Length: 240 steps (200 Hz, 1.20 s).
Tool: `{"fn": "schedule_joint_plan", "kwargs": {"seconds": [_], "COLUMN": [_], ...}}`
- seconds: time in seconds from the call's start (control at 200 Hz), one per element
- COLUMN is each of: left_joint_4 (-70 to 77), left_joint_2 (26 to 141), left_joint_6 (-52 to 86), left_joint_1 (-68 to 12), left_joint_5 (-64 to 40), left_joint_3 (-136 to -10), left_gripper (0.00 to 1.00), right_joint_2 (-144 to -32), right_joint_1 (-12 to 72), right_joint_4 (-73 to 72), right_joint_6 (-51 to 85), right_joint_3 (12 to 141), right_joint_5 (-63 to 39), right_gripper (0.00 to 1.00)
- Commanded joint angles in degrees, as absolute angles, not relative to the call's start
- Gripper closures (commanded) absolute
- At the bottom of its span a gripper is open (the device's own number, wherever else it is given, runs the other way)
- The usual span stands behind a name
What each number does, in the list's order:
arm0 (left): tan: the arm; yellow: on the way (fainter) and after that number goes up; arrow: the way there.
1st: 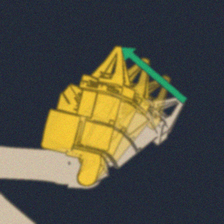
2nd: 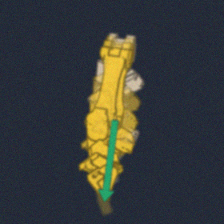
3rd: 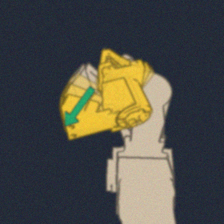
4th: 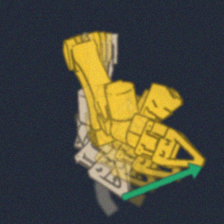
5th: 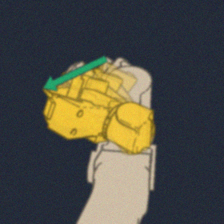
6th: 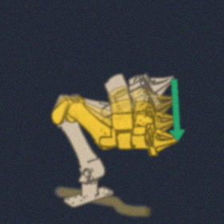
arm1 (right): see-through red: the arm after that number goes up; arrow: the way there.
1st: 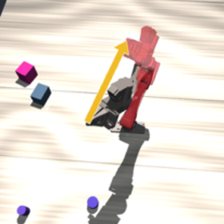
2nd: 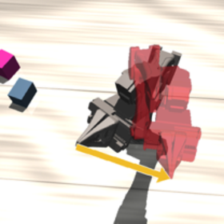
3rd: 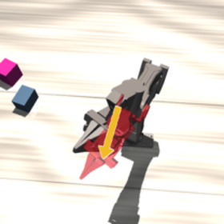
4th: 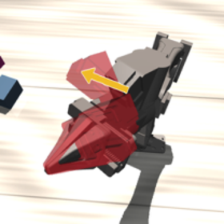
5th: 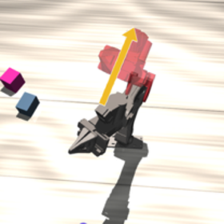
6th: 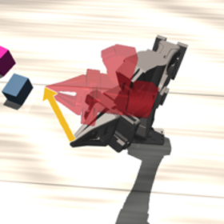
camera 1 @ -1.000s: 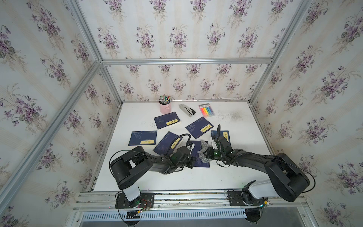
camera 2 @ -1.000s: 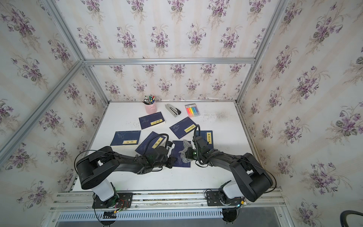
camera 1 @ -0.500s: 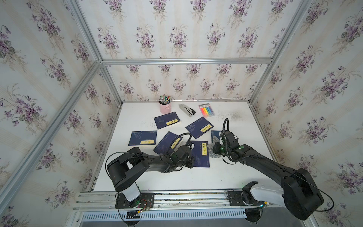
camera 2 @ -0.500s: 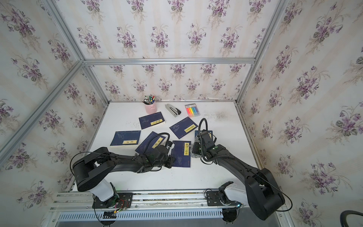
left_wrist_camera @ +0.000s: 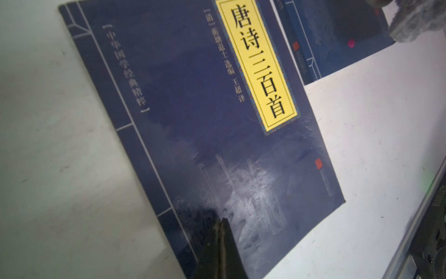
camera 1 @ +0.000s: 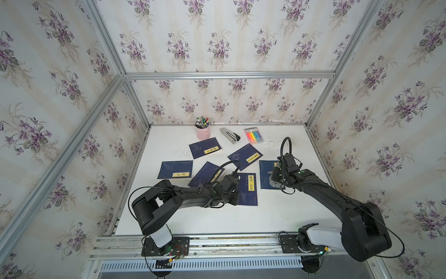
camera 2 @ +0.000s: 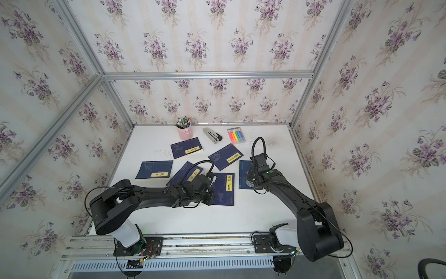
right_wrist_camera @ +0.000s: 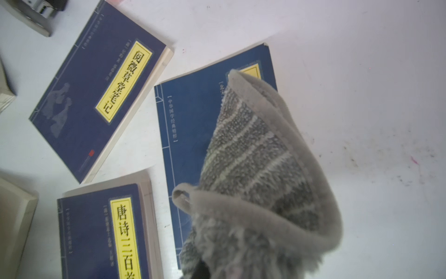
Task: Wipe the cover of the book
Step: Place the cleaning item on the book, then pick up the book from the center of the board.
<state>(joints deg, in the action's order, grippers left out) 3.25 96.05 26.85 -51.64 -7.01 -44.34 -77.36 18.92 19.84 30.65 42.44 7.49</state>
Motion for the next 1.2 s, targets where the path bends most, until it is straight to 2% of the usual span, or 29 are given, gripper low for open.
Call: {"fn": "schedule_joint_plan", "kwargs": {"seconds": [0.0, 0.145, 0.195, 0.215, 0.285, 0.305, 0.485, 0.575, 0.664, 0.744, 0.894, 1.194], "left_joint_4": [-1.85, -3.28, -3.89, -3.99, -5.10, -5.52, -8.02, -8.86, -10.24, -10.68, -9.80, -5.78], "left_joint_2": [95.48, 94.31, 93.99, 94.00, 93.96, 94.02, 92.95, 91.97, 91.75, 91.89, 92.55, 96.44], "left_joint_6": [26.24, 26.19, 25.72, 25.32, 24.19, 23.86, 22.88, 23.02, 23.03, 23.17, 23.60, 27.25], "left_joint_1": [-51.23, -50.41, -50.11, -50.02, -49.84, -49.79, -49.05, -48.24, -47.06, -46.09, -44.66, -43.07], "left_joint_5": [-4.66, -5.39, -6.00, -6.37, -6.43, -6.42, -6.06, -6.48, -8.25, -9.68, -12.48, -18.61], "left_joint_3": [-44.89, -45.18, -45.40, -45.52, -46.23, -46.49, -47.64, -47.70, -48.28, -48.50, -48.82, -49.85], "left_gripper": [1.00, 1.00, 1.00, 0.99, 0.97, 0.96, 0.78, 0.66, 0.47, 0.37, 0.32, 0.33], "right_joint_2": [-81.55, -83.05, -82.35, -81.75, -79.55, -78.88, -72.08, -69.31, -68.29, -68.74, -70.90, -74.19], "right_joint_1": [18.72, 18.72, 18.72, 18.72, 18.76, 18.81, 20.56, 22.59, 24.85, 27.55, 32.83, 33.66], "right_joint_4": [17.55, 17.05, 17.62, 17.91, 18.62, 18.93, 22.83, 23.96, 23.81, 22.45, 17.06, 9.81], "right_joint_6": [28.03, 28.14, 28.13, 27.89, 26.89, 26.50, 25.23, 25.40, 25.99, 26.66, 28.75, 31.79], "right_joint_3": [43.11, 43.11, 43.56, 43.80, 44.45, 44.66, 47.31, 47.91, 46.87, 44.64, 38.91, 33.45], "right_joint_5": [5.57, 8.03, 9.40, 10.04, 11.53, 11.78, 13.98, 10.58, 4.26, -1.05, -6.93, -10.83], "right_gripper": [0.82, 0.52, 0.37, 0.24, 0.02, 0.00, 0.02, 0.05, 0.07, 0.09, 0.12, 0.31]}}
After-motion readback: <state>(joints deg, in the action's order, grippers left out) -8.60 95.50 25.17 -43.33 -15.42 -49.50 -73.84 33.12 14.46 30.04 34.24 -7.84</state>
